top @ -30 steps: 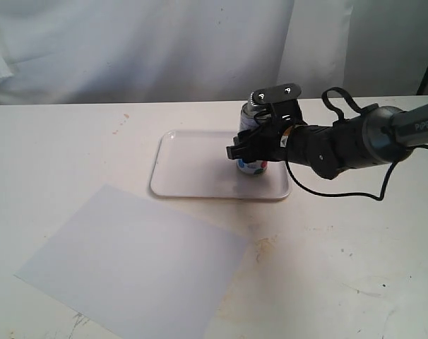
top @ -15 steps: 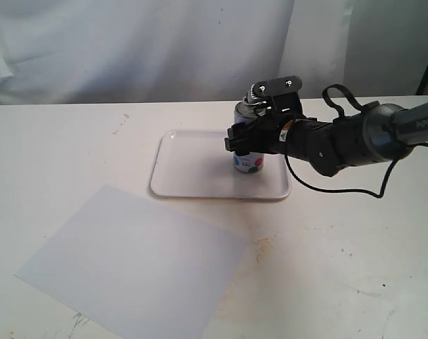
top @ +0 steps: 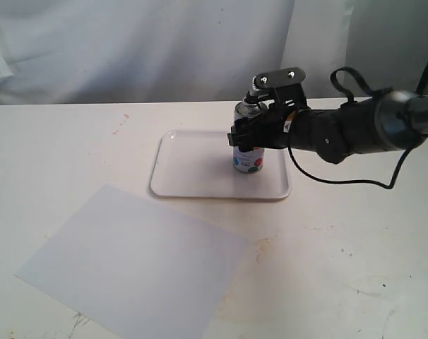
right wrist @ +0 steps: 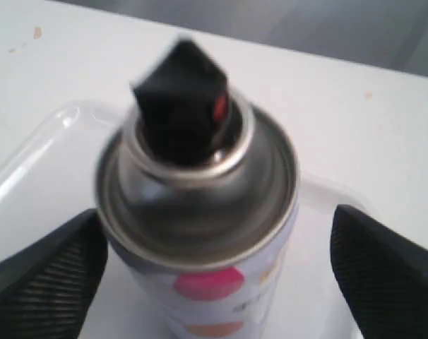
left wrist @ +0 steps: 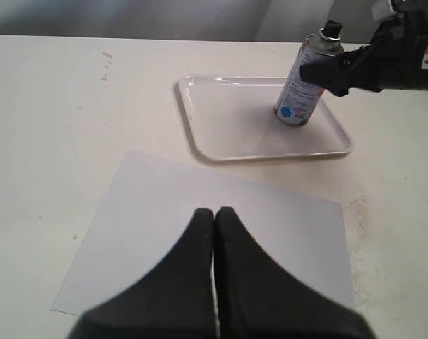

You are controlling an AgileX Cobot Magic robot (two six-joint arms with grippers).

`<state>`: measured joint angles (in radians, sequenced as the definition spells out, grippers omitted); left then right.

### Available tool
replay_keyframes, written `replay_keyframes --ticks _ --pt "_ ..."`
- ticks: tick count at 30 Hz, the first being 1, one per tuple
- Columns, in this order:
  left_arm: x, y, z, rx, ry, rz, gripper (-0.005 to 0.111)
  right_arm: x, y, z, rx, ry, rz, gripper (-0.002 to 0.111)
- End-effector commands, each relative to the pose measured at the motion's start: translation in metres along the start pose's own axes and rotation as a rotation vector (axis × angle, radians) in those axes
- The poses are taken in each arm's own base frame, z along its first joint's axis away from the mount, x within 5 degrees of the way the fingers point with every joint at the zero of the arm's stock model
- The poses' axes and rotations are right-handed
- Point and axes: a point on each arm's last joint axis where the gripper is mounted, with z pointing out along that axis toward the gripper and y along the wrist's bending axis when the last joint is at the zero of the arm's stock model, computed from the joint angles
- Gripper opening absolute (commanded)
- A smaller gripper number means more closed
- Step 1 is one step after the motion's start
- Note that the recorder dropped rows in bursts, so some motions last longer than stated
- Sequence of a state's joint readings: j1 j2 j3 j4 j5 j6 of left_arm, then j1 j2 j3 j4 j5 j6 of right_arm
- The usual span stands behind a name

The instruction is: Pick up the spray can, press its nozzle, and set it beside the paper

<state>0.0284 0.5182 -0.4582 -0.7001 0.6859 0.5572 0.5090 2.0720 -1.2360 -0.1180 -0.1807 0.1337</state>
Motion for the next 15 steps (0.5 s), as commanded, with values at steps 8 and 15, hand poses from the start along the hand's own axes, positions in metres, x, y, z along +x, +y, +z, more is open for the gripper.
replay_keyframes --ticks 8,15 --pt "0.004 0.001 0.001 -0.004 0.005 -0.001 0.0 -0.032 0.018 -0.043 -0.008 0.07 -0.024 0.078" --pt "0.004 0.001 0.001 -0.003 0.005 -0.003 0.0 -0.046 0.018 -0.075 0.012 0.153 -0.021 0.074"
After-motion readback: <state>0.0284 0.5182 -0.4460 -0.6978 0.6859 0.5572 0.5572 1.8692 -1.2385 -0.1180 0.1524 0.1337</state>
